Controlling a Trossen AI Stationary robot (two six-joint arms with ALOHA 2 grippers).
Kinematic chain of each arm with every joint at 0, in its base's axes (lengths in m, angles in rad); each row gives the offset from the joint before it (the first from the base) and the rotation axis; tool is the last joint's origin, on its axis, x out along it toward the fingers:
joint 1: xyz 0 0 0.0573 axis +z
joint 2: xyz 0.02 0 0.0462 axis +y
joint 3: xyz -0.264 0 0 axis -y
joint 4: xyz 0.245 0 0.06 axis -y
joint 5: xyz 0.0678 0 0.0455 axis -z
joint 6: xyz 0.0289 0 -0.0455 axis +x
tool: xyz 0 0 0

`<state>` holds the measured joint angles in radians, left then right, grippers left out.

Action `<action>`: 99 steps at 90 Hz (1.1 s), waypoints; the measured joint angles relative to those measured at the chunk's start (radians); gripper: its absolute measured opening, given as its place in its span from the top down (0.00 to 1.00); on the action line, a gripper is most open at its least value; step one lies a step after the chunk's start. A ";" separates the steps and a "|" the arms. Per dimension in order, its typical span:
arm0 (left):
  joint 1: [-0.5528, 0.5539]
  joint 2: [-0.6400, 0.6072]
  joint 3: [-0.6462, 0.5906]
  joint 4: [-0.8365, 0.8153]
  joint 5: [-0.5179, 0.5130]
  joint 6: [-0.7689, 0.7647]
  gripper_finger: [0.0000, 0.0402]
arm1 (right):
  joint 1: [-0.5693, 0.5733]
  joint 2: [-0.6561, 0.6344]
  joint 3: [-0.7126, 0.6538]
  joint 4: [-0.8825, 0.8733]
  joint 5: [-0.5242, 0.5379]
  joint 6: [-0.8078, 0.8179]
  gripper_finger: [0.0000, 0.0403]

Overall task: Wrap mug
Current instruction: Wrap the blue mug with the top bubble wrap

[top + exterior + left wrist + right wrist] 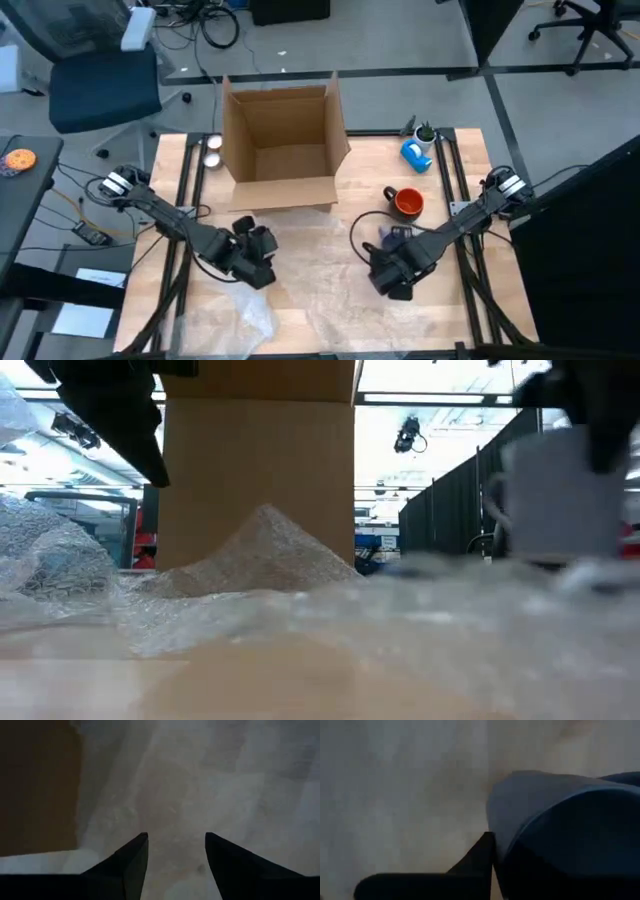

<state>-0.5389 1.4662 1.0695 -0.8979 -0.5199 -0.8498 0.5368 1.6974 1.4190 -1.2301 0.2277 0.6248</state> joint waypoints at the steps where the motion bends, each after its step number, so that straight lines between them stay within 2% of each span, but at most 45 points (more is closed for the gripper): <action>1: 0.000 0.000 0.000 0.001 -0.002 0.000 0.56 | -0.003 0.000 0.002 0.009 0.004 -0.007 1.00; 11: 0.007 0.000 0.000 -0.022 -0.009 -0.019 0.56 | -0.022 0.003 0.006 0.201 0.000 -0.116 1.00; 24: 0.026 0.000 -0.004 -0.135 -0.002 -0.150 0.55 | -0.028 0.040 0.006 0.405 -0.051 -0.336 1.00; 33: 0.028 0.000 -0.020 -0.157 0.005 -0.153 0.55 | -0.021 0.068 0.006 0.511 -0.067 -0.456 1.00; 50: 0.058 0.000 -0.051 -0.153 0.021 -0.178 0.54 | -0.013 0.103 0.006 0.508 -0.075 -0.571 1.00; 78: 0.169 0.000 -0.148 -0.115 0.119 -0.227 0.54 | -0.037 0.164 0.006 0.472 -0.089 -0.515 1.00; 99: 0.208 0.001 -0.212 -0.036 0.122 -0.205 0.54 | -0.035 0.177 0.007 0.483 -0.072 -0.543 1.00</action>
<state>-0.3314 1.4670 0.8571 -0.9340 -0.3982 -1.0544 0.5018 1.8748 1.4261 -0.7474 0.1552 0.0819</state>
